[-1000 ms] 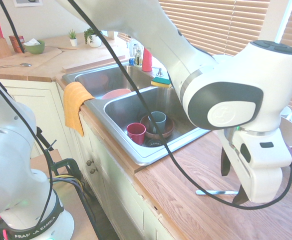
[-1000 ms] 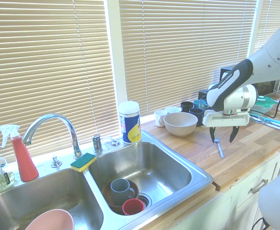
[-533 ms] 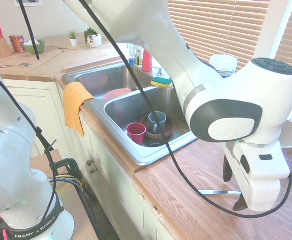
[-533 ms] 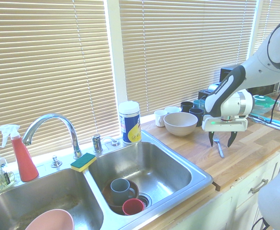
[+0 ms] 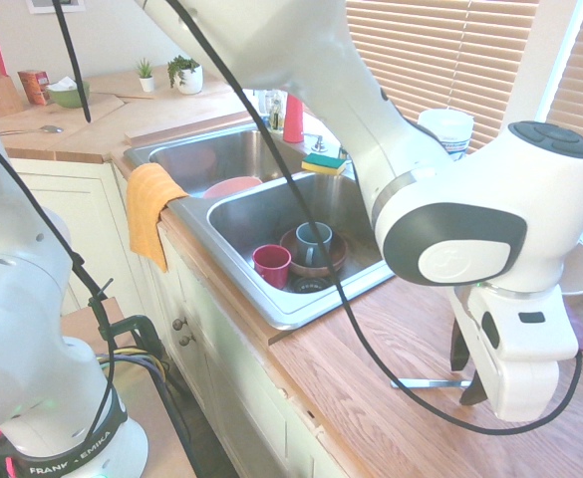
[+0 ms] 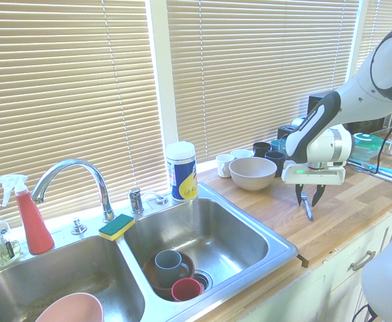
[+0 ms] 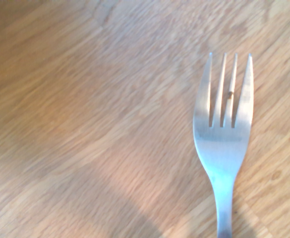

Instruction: Put the fork into the sink

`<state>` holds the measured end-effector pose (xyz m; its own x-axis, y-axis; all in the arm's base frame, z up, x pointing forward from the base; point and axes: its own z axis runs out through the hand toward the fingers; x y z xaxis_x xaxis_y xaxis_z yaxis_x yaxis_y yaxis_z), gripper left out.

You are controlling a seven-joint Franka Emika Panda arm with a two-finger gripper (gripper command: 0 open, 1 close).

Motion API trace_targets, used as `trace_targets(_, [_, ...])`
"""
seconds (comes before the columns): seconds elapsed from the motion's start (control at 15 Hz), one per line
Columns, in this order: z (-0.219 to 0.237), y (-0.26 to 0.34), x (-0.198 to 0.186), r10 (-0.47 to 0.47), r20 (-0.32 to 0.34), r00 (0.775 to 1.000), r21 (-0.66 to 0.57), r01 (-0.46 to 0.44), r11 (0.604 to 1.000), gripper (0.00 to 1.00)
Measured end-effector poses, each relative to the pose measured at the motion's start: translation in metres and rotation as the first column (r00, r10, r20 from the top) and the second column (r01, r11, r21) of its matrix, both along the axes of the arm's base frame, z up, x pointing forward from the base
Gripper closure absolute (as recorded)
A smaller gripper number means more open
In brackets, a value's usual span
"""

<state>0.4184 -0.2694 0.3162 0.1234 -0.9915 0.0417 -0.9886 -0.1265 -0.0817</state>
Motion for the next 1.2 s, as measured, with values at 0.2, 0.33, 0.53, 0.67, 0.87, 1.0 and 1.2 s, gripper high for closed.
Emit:
trace_targets(0.2, [0.0, 0.001, 0.001, 0.003, 0.001, 1.0, -0.001, -0.003, 1.0, 1.0])
trace_targets(0.33, [-0.001, 0.001, 0.001, 0.007, 0.004, 1.0, -0.003, -0.007, 1.0, 1.0])
trace_targets(0.53, [-0.001, 0.0, 0.001, 0.018, 0.014, 1.0, 0.004, -0.019, 1.0, 1.0])
trace_targets(0.67, [0.001, -0.004, 0.0, 0.003, 0.023, 1.0, 0.006, -0.003, 1.0, 1.0])
trace_targets(0.87, [0.039, -0.013, 0.012, 0.008, 0.084, 0.996, -0.01, -0.007, 1.0, 1.0])
trace_targets(1.0, [0.093, 0.009, 0.033, 0.1, 0.129, 0.987, -0.058, -0.093, 0.994, 1.0])
trace_targets(1.2, [0.132, 0.089, 0.06, 0.237, 0.147, 0.96, -0.086, -0.226, 0.97, 1.0])
